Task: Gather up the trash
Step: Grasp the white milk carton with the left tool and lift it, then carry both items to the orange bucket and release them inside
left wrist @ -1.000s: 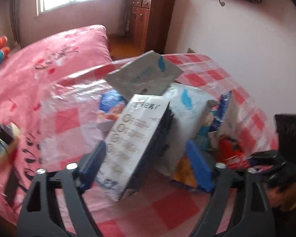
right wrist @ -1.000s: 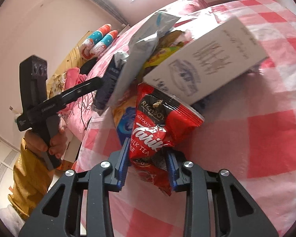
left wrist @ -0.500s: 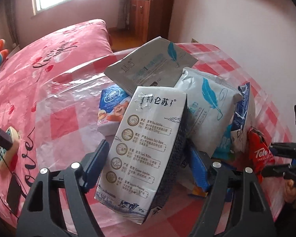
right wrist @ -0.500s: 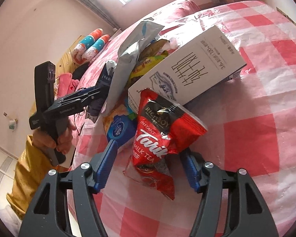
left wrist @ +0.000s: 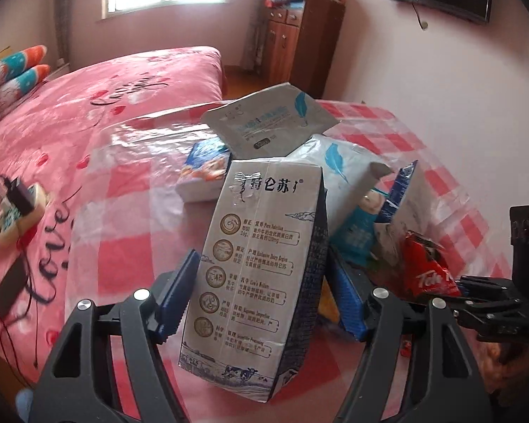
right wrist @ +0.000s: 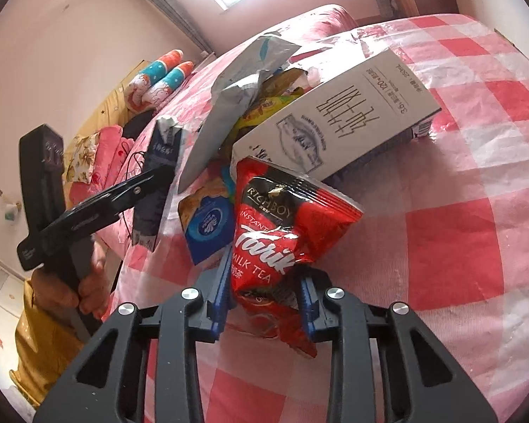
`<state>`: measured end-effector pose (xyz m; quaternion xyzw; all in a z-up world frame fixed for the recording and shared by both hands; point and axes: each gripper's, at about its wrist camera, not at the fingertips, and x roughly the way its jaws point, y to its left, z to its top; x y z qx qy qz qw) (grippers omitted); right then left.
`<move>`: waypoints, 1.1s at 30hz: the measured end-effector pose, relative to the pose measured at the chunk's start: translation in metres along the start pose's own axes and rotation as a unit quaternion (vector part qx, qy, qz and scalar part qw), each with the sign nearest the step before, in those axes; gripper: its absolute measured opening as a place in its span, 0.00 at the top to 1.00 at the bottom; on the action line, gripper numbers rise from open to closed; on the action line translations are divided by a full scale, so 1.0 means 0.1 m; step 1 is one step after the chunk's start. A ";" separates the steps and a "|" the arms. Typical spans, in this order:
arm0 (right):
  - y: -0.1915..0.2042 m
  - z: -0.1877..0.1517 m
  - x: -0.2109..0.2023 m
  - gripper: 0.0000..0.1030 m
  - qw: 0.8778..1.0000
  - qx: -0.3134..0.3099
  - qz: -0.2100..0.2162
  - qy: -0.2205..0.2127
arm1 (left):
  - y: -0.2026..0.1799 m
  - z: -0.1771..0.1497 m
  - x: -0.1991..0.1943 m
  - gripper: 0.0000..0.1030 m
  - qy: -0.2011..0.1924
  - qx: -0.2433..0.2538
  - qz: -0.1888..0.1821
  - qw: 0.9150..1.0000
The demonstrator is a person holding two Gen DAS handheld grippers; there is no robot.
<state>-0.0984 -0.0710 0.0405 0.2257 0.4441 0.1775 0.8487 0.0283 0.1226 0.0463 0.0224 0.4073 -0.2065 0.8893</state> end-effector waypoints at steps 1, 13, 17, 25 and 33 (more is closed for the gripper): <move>0.00 -0.01 -0.01 0.68 1.000 -0.001 0.001 -0.001 | 0.00 -0.05 -0.07 0.30 -0.006 -0.007 0.000 1.000; 0.47 -0.10 -0.13 0.69 0.999 -0.038 0.037 0.005 | 0.30 -0.58 -0.86 0.30 -0.072 -0.099 0.033 0.992; 0.87 -0.11 -0.04 0.69 0.994 -0.073 0.071 0.029 | 0.54 -0.91 -1.22 0.30 -0.092 -0.142 0.076 0.983; 1.96 -0.32 0.48 0.69 0.968 -0.160 0.161 0.111 | 1.20 -1.88 -1.95 0.30 -0.121 -0.239 0.192 0.944; 2.95 -0.71 1.22 0.69 0.933 -0.238 0.200 0.183 | 1.67 -2.71 -2.15 0.30 -0.114 -0.316 0.268 0.903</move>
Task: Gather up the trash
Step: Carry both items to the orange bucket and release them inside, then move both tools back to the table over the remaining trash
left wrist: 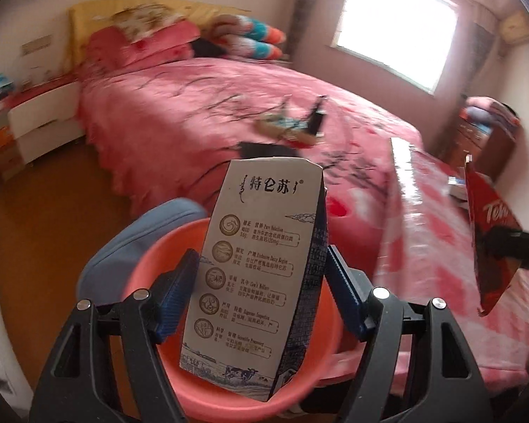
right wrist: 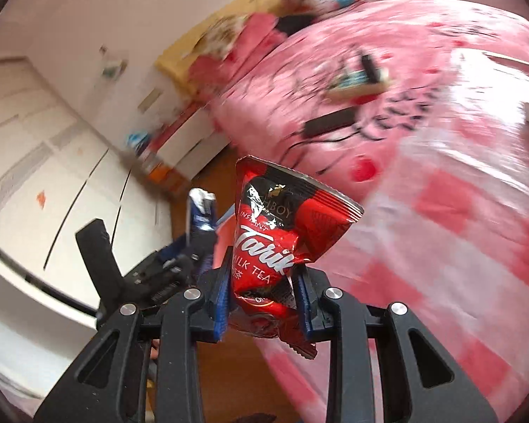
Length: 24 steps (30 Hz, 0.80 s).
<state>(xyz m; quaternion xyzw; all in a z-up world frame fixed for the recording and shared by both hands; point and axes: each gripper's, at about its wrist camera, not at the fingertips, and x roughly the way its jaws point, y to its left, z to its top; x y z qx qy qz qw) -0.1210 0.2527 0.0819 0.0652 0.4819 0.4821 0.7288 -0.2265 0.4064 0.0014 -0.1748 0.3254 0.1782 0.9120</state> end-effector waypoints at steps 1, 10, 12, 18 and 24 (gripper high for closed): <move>-0.01 0.03 0.09 0.68 1.000 -0.002 0.005 0.007 | 0.05 -0.03 0.04 0.29 0.003 -0.004 0.008 1.000; 0.05 -0.05 0.45 0.27 1.000 -0.007 -0.030 0.003 | 0.29 -0.17 0.17 0.12 0.004 -0.001 0.067 0.998; 0.04 -0.10 0.34 0.25 0.999 -0.005 -0.040 -0.011 | 0.31 -0.19 0.12 0.12 -0.002 0.000 0.071 0.997; -0.22 -0.22 -0.14 0.15 0.994 0.009 -0.081 -0.072 | 0.14 -0.19 0.02 0.12 -0.020 0.012 0.070 0.997; -0.42 -0.37 -0.47 0.14 0.988 0.018 -0.108 -0.104 | -0.21 -0.14 -0.09 0.12 -0.019 0.039 0.053 0.998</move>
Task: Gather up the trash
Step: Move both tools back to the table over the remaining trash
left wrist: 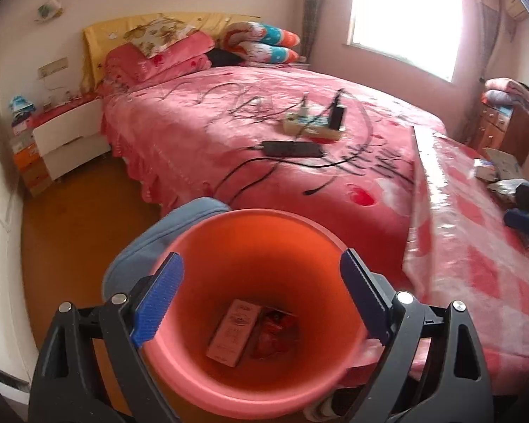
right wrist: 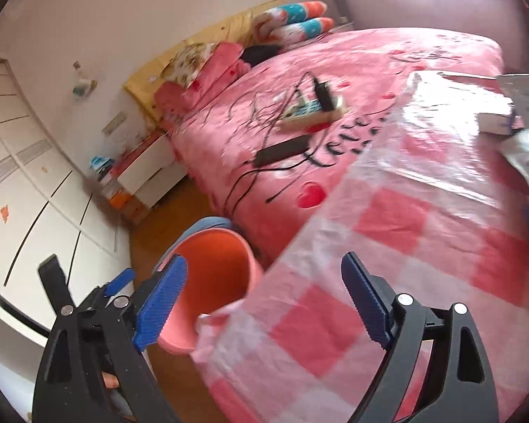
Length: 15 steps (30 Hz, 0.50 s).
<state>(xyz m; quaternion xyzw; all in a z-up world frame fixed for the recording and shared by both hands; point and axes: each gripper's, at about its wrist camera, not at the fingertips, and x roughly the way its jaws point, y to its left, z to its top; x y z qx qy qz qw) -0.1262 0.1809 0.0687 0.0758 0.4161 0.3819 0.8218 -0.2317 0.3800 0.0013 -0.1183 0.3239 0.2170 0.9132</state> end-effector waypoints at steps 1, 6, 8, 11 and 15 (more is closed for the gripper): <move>-0.06 -0.02 -0.05 0.11 1.000 0.003 -0.006 -0.006 | -0.05 0.02 -0.02 0.12 -0.002 0.002 -0.004 1.000; -0.25 -0.09 -0.28 0.08 0.999 0.006 -0.030 -0.032 | -0.34 0.12 -0.14 0.12 -0.013 0.021 -0.025 0.999; -0.33 -0.10 -0.36 0.08 0.998 0.010 -0.035 -0.042 | -0.48 0.14 -0.16 0.12 -0.010 0.029 -0.030 0.999; -0.45 -0.11 -0.48 0.08 0.998 0.020 -0.040 -0.054 | -0.66 0.15 -0.18 0.12 -0.012 0.040 -0.043 0.998; -0.62 -0.11 -0.62 0.08 0.996 0.034 -0.047 -0.068 | -0.88 0.17 -0.19 0.12 -0.005 0.053 -0.057 0.997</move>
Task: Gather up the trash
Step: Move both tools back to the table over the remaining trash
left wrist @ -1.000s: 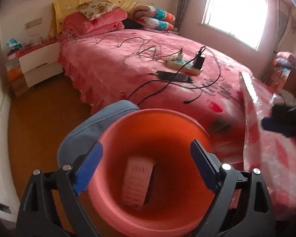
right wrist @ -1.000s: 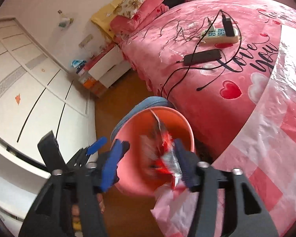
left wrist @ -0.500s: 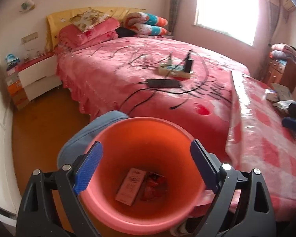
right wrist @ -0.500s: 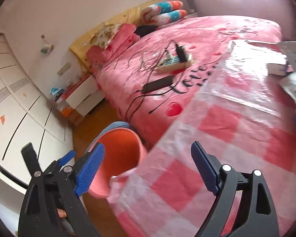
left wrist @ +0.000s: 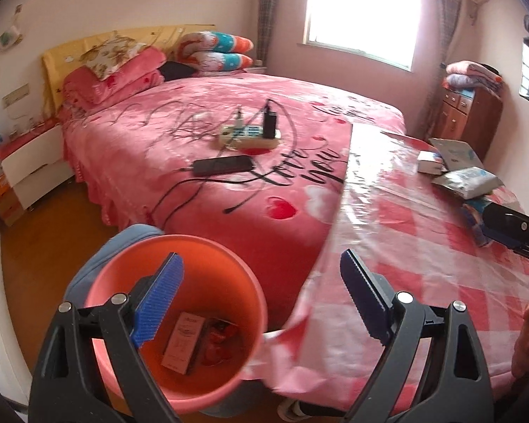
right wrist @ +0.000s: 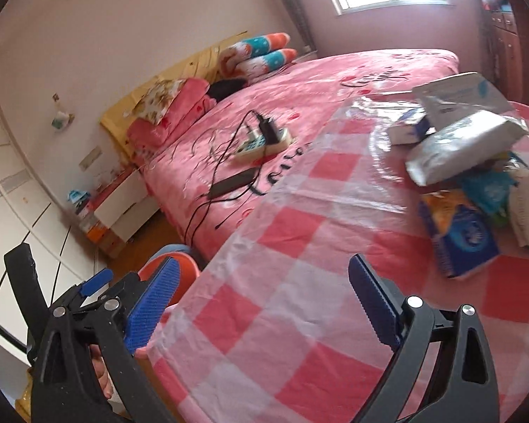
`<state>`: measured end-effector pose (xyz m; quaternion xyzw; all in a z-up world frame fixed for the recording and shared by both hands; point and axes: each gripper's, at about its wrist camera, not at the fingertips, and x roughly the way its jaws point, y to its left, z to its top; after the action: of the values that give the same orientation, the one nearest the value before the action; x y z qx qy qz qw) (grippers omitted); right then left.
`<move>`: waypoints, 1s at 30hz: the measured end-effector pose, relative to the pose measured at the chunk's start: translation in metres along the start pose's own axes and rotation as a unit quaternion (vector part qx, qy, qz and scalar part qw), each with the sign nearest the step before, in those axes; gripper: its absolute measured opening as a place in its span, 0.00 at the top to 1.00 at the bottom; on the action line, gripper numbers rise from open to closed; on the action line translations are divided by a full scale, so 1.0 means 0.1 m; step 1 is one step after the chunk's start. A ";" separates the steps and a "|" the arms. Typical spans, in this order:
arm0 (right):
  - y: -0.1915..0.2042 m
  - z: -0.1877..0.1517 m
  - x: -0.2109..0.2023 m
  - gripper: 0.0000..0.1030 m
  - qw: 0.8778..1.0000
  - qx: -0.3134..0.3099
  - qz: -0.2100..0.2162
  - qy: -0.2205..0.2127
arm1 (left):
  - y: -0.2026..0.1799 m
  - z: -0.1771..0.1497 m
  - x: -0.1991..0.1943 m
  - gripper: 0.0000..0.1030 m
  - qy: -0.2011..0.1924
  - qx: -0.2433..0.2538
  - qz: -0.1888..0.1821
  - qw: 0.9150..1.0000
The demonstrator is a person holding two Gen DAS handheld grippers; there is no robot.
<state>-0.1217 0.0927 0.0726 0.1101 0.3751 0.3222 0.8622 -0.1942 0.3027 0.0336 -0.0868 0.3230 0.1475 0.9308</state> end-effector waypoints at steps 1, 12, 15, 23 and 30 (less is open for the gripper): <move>-0.07 0.00 -0.04 0.08 1.000 0.007 -0.002 -0.004 | -0.05 0.01 0.01 0.12 0.001 0.002 -0.004 1.000; -0.52 0.04 -0.37 0.08 0.998 0.033 -0.029 -0.039 | -0.69 0.05 0.06 0.12 0.016 0.045 -0.034 0.998; -0.64 0.06 -0.45 0.08 0.998 0.042 -0.033 -0.046 | -0.85 0.08 0.07 0.12 0.016 0.057 -0.042 0.997; -0.98 0.08 -0.65 0.08 0.994 0.078 -0.044 -0.064 | -1.25 0.17 0.09 0.12 0.016 0.085 -0.057 0.995; -1.33 0.12 -0.90 0.08 0.989 0.107 -0.059 -0.088 | -1.69 0.55 0.19 0.12 0.011 0.096 -0.085 0.992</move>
<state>-0.0965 -0.0661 0.0755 0.2079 0.3359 0.2179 0.8924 -0.0919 0.1618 0.0756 -0.0260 0.3377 0.0347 0.9403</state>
